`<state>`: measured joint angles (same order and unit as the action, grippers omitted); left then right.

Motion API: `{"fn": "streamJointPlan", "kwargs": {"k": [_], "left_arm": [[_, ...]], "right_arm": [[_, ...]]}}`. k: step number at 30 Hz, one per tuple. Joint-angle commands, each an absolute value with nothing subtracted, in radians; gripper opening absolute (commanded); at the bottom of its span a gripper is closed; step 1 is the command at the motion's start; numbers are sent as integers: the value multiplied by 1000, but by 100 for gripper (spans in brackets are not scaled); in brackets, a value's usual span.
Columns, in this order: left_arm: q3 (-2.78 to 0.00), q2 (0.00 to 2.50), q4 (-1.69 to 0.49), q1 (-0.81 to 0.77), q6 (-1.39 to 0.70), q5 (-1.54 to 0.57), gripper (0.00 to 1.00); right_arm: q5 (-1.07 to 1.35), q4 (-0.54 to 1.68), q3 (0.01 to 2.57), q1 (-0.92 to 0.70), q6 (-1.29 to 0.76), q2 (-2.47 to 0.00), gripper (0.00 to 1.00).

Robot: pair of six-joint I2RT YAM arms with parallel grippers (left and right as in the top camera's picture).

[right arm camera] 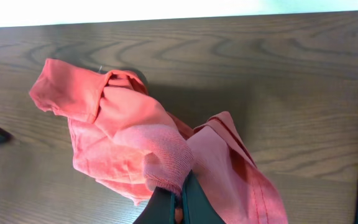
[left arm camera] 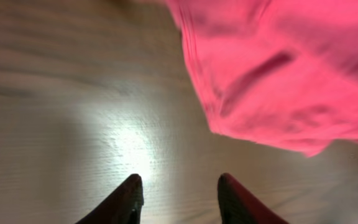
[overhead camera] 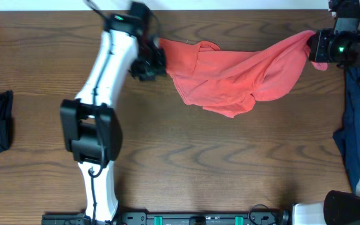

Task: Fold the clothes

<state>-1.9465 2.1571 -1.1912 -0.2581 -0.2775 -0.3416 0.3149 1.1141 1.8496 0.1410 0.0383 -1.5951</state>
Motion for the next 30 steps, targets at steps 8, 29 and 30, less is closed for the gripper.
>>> {"fn": "streamJointPlan", "kwargs": {"k": [8,29,30], "left_arm": [[-1698,2168,-954,-331,-329,-279,51],[-1578,2170,-615,-521,-496,-248,55],[-1578,2170,-616,-524,-497,-244,55]], "right_arm": [[323,1122,1875,136,54,-1594,1],[325,1143,1875,136,54,-1594,1],[329,1143,1875,136,54,-1594,1]]}}
